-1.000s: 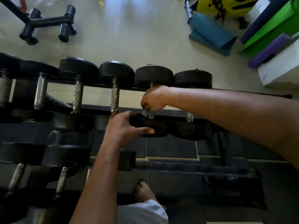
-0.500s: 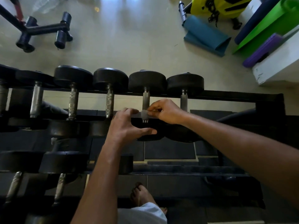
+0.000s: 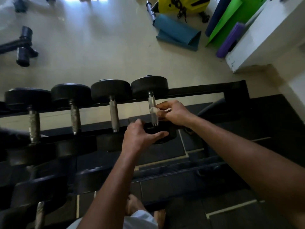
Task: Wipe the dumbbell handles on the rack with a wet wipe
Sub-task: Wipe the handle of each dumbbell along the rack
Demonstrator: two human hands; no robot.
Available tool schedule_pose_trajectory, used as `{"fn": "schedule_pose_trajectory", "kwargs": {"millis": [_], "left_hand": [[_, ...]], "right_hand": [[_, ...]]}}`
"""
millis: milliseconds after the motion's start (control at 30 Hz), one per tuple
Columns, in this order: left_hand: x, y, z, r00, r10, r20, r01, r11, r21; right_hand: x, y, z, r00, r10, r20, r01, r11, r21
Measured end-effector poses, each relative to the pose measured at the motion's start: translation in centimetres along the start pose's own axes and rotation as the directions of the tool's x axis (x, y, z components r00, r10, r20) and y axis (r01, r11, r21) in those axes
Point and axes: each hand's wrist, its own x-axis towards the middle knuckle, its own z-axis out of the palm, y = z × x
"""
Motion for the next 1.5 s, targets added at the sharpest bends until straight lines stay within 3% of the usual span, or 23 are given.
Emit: {"fn": "schedule_pose_trajectory", "kwargs": {"millis": [167,333,433,600,933,1067,1233,1500], "left_hand": [[0.7,0.6,1.1,0.999,-0.044,0.025,0.042,0.997,0.069],[1.8,1.0,0.6,0.989,-0.11,0.098,0.099,0.989,0.105],[2.3,0.9,0.3,0.984,-0.129,0.123,0.123,0.991,0.061],[3.3,-0.3,-0.5,0.969,-0.166,0.184,0.165,0.986,0.024],[2.4,-0.1,-0.6,0.983,-0.105,0.147,0.112,0.993,-0.042],[2.7,-0.2,-0.6,0.979,-0.139,0.15,0.143,0.99,-0.014],[2.5,0.0,-0.5,0.983,-0.115,0.145,0.12,0.992,-0.025],[2.1,0.1,-0.7,0.984,-0.05,0.171,0.06,0.997,-0.052]], "right_hand": [[-0.7,0.2,-1.3,1.0,0.027,-0.008,-0.027,1.0,-0.014],[0.4,0.7,-1.1,0.993,-0.1,-0.06,0.077,0.951,-0.298],[1.0,0.4,-1.0,0.981,-0.195,0.005,0.183,0.913,-0.364],[1.4,0.6,-0.8,0.935,-0.274,0.225,0.354,0.757,-0.55],[2.7,-0.1,-0.8,0.819,-0.388,0.422,0.561,0.388,-0.732],[3.7,-0.8,-0.5,0.787,-0.354,0.505,0.598,0.237,-0.766],[4.7,-1.6,0.5,0.801,-0.256,0.542,0.568,0.035,-0.822],[6.0,-3.0,3.7,0.848,-0.089,0.523,0.516,-0.086,-0.852]]}}
